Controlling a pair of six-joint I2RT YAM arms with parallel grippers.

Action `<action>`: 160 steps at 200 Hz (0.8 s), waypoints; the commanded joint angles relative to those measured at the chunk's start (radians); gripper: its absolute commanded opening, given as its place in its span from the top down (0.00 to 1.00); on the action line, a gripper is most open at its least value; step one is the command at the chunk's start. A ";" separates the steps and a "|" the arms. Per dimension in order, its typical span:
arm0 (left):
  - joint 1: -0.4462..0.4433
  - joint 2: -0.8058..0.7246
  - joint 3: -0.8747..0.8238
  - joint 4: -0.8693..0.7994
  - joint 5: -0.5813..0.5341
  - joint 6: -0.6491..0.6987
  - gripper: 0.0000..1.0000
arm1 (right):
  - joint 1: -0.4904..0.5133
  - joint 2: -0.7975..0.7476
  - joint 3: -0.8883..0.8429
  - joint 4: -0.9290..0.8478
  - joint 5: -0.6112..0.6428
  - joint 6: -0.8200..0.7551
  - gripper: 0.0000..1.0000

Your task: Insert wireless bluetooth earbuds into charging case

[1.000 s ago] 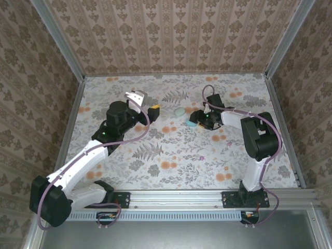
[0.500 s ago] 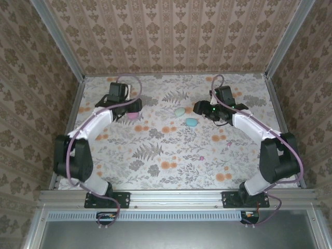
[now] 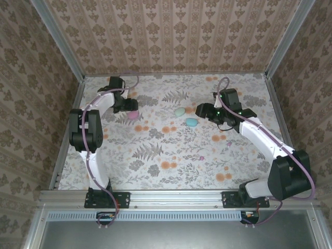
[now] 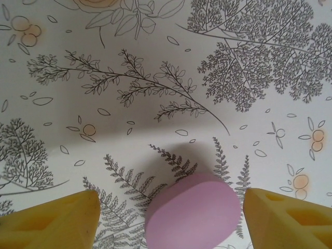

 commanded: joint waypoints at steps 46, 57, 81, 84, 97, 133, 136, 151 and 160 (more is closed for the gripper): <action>0.020 0.082 0.080 -0.090 0.204 0.195 0.25 | 0.004 -0.015 -0.027 -0.042 0.000 0.019 0.33; 0.020 0.089 0.080 -0.094 0.217 0.209 0.25 | 0.004 -0.013 -0.022 -0.046 -0.004 0.019 0.33; 0.020 0.107 0.084 -0.111 0.235 0.230 0.25 | 0.004 -0.008 -0.015 -0.052 -0.003 0.013 0.33; 0.020 0.108 0.083 -0.114 0.236 0.232 0.25 | 0.004 -0.009 -0.015 -0.055 -0.003 0.012 0.33; 0.019 0.109 0.080 -0.122 0.235 0.243 0.26 | 0.004 -0.009 -0.008 -0.063 -0.003 0.006 0.33; 0.004 0.091 0.063 -0.138 0.192 0.272 0.30 | 0.004 -0.007 -0.011 -0.063 -0.004 0.005 0.32; 0.002 0.090 0.062 -0.139 0.189 0.274 0.30 | 0.004 -0.007 -0.011 -0.064 -0.004 0.005 0.33; -0.005 0.092 0.061 -0.153 0.168 0.288 0.32 | 0.005 -0.006 -0.011 -0.065 -0.005 0.003 0.33; -0.012 0.090 0.057 -0.152 0.144 0.293 0.32 | 0.004 -0.005 -0.009 -0.066 -0.005 0.003 0.33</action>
